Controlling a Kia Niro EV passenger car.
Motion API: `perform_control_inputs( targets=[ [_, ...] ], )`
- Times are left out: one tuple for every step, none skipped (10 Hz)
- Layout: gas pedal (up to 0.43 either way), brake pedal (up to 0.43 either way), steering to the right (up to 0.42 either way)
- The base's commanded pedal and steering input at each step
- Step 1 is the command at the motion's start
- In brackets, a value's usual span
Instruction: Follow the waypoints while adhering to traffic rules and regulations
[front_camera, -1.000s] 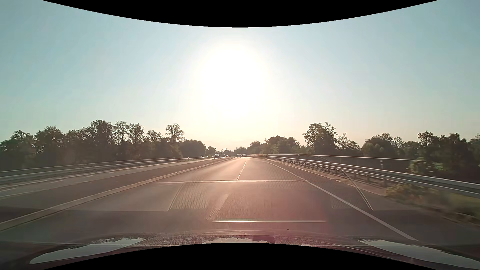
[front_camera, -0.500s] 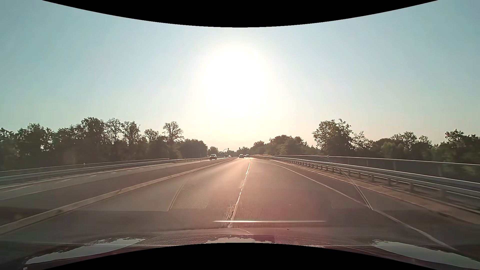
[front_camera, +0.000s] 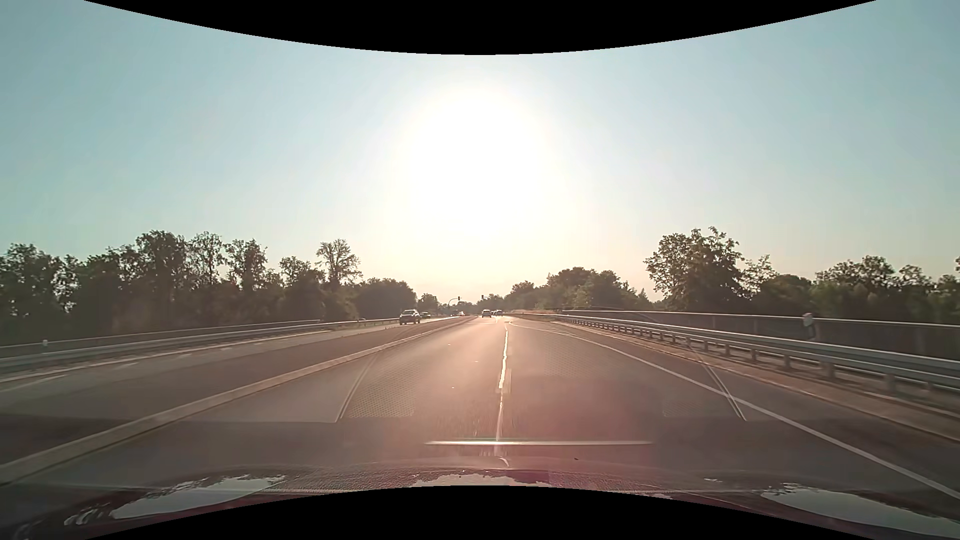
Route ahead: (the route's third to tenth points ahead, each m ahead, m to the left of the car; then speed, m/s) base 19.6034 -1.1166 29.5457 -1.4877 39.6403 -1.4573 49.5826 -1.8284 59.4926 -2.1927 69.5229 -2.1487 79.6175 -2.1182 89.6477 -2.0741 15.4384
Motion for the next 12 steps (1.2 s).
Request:
perform_control_inputs(
  targets=[
    [0.228, 0.000, -0.003],
    [0.248, 0.000, -0.003],
    [0.248, 0.000, -0.003],
    [0.248, 0.000, -0.003],
    [0.248, 0.000, -0.003],
    [0.248, 0.000, -0.003],
    [0.248, 0.000, -0.003],
    [0.248, 0.000, -0.002],
    [0.248, 0.000, 0.000],
    [0.248, 0.000, 0.001],
    [0.248, 0.000, 0.002],
    [0.248, 0.000, 0.003]
  ],
)
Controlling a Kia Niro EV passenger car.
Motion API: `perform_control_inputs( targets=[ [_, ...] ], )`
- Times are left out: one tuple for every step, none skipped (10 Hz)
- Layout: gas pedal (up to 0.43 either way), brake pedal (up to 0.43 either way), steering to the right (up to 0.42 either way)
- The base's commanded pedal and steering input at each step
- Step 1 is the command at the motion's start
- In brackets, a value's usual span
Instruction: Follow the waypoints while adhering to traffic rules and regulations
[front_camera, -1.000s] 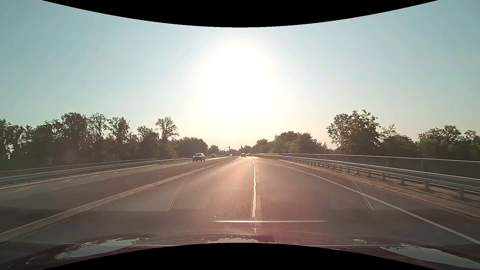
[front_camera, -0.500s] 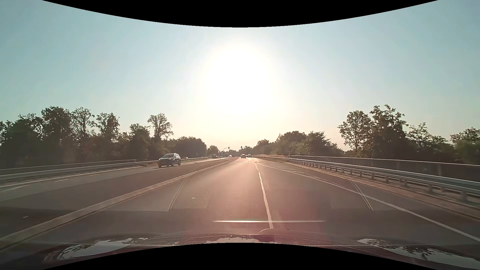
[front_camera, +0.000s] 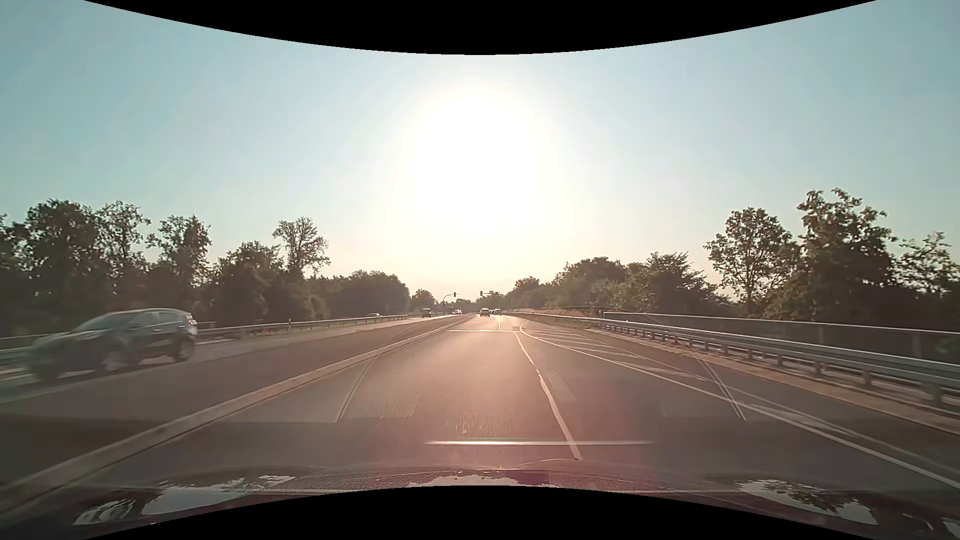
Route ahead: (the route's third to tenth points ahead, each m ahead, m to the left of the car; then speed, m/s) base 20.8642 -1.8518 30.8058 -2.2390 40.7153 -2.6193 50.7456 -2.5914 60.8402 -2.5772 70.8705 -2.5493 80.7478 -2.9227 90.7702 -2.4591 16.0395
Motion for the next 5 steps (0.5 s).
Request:
perform_control_inputs(
  targets=[
    [0.260, 0.000, 0.002],
    [0.260, 0.000, 0.003],
    [0.260, 0.000, 0.003],
    [0.260, 0.000, 0.005],
    [0.260, 0.000, 0.009]
  ],
)
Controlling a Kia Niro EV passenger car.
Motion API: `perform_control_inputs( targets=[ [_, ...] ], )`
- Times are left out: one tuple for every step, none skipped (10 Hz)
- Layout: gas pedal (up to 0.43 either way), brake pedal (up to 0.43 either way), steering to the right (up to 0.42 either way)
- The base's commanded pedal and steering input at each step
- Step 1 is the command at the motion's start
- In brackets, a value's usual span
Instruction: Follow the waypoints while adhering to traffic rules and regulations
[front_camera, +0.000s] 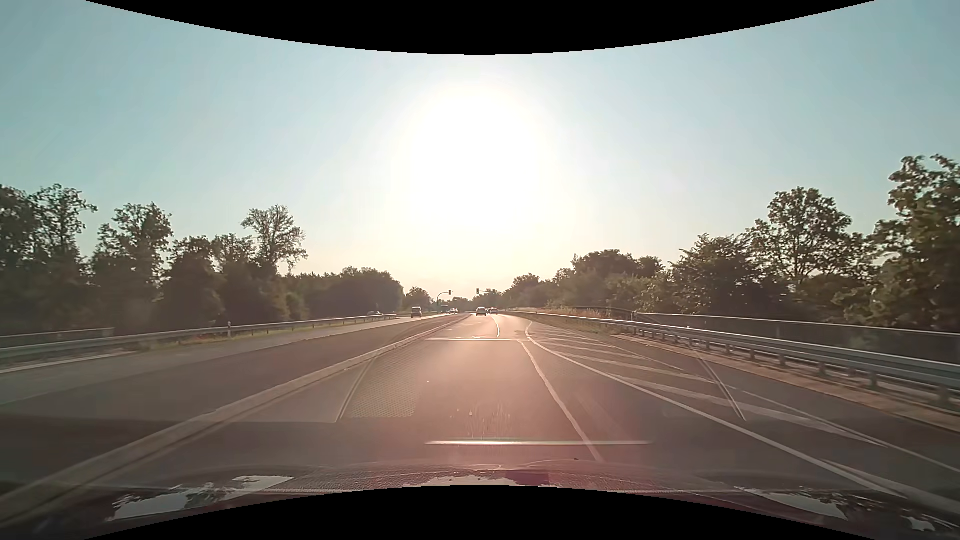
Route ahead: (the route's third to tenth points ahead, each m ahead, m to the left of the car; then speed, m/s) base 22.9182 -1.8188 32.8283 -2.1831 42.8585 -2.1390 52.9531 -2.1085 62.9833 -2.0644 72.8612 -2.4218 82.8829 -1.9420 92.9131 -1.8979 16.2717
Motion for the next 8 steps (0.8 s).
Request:
perform_control_inputs(
  targets=[
    [0.260, 0.000, 0.010],
    [0.260, 0.000, 0.009],
    [0.260, 0.000, 0.010],
    [0.260, 0.000, 0.010],
    [0.260, 0.000, 0.010],
    [0.260, 0.000, 0.010],
    [0.260, 0.000, 0.010],
    [0.260, 0.000, 0.010]
  ],
)
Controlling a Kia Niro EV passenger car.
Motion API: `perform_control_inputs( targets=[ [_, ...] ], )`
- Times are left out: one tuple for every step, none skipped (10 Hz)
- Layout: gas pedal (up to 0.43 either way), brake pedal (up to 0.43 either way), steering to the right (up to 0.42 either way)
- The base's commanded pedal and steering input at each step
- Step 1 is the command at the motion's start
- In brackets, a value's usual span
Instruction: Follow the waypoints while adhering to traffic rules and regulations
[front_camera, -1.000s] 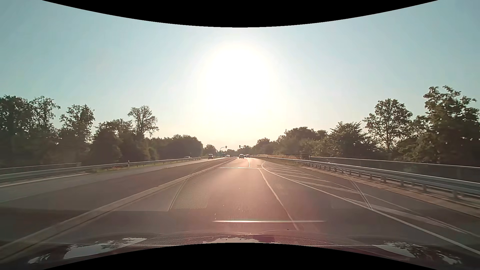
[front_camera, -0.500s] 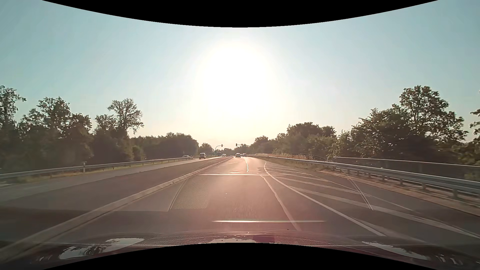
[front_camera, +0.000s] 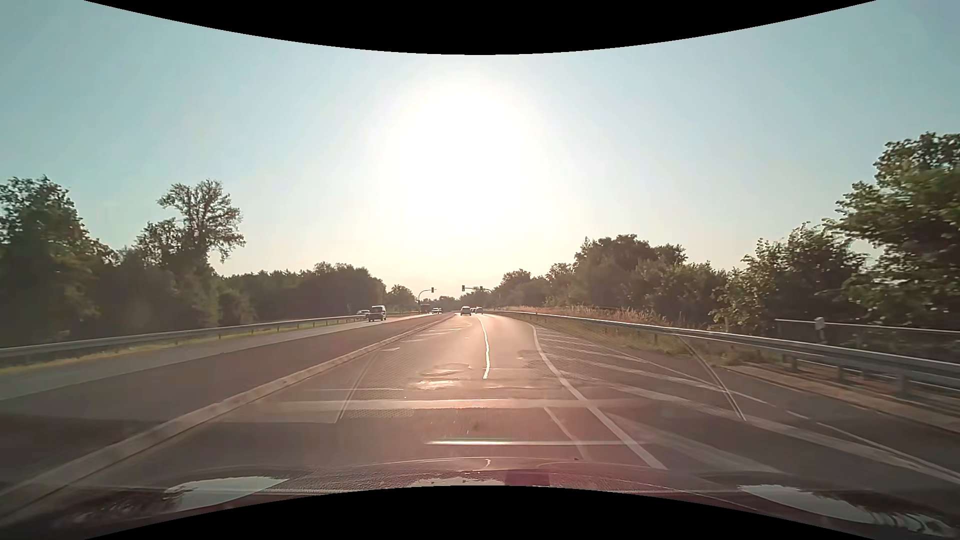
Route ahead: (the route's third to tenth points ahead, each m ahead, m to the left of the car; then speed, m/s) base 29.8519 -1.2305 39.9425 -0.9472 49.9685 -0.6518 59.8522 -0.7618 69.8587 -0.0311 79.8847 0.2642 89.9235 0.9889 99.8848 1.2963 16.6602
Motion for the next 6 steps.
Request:
perform_control_inputs(
  targets=[
    [0.260, 0.000, 0.010],
    [0.260, 0.000, 0.010],
    [0.260, 0.000, 0.010],
    [0.260, 0.000, 0.009],
    [0.248, 0.000, 0.007],
    [0.260, 0.000, 0.004]
  ],
)
